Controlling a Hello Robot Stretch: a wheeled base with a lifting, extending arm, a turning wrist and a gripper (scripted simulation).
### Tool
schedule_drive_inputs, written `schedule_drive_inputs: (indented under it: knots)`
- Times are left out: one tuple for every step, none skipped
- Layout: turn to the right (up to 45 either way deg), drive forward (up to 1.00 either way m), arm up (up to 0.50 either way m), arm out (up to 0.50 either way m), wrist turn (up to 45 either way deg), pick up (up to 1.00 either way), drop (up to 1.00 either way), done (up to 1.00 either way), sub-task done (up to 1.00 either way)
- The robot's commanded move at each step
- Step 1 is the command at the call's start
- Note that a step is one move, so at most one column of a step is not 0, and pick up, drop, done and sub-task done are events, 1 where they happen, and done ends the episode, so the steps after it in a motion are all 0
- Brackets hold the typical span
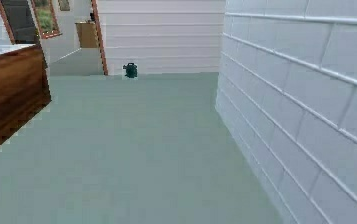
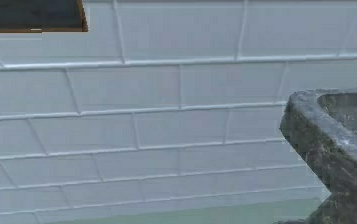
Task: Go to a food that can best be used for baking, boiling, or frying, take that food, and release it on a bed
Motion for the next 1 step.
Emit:
schedule_drive_inputs:
  knots:
    - [0.0, 1.0, 0.0, 0.0, 0.0, 0.0, 0.0, 0.0, 0.0]
